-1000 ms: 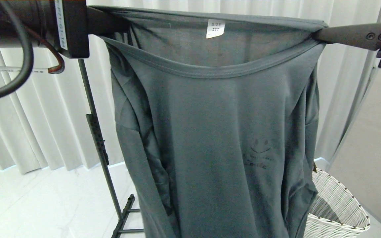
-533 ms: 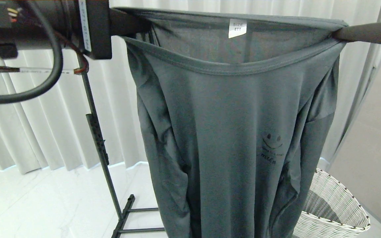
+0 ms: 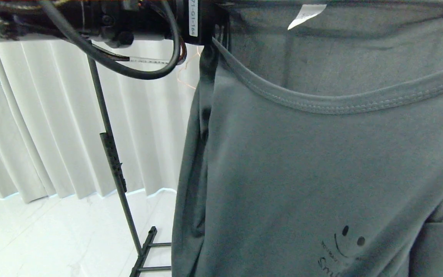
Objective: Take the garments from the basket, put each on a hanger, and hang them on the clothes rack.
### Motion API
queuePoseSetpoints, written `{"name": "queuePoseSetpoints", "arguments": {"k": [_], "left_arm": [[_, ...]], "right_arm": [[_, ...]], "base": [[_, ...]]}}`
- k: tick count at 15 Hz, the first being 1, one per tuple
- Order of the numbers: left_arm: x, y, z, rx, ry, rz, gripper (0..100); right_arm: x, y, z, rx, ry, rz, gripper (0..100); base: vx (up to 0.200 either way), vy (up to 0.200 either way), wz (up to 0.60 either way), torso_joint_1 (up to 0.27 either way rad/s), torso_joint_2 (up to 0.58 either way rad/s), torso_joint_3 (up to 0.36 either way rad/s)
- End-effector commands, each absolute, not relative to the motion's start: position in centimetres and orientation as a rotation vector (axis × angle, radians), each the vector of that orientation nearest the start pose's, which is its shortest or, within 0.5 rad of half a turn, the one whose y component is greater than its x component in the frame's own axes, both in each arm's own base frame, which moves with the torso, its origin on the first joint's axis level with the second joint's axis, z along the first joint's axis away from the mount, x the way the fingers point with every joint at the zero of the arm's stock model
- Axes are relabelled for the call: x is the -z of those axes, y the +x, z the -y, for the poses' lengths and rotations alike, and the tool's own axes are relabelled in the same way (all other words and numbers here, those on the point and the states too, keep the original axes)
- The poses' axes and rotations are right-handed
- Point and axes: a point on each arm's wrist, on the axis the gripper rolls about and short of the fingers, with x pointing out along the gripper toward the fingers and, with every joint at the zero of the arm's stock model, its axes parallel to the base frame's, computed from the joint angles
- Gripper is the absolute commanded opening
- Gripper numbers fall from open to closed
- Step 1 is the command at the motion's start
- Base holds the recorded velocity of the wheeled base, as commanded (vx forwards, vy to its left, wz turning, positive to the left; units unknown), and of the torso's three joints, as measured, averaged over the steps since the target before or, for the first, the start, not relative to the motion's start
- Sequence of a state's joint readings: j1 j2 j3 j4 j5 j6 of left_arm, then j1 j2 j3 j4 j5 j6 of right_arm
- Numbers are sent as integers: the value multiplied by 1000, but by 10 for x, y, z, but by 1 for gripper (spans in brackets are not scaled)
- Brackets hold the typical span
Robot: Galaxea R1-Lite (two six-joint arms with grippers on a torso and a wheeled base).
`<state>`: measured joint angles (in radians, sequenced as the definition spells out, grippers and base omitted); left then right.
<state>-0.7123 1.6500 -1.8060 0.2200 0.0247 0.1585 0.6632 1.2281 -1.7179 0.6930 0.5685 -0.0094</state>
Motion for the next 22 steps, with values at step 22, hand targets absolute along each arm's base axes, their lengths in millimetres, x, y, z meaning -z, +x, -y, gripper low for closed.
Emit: {"name": "queuePoseSetpoints", "arguments": {"k": [22], "left_arm": [[-418,86,92,1061,-1,-480,0]], "right_arm": [[-407,160,-117,-941,-4,-139,0]], "base": [[0,0,0,0,0,0]]}}
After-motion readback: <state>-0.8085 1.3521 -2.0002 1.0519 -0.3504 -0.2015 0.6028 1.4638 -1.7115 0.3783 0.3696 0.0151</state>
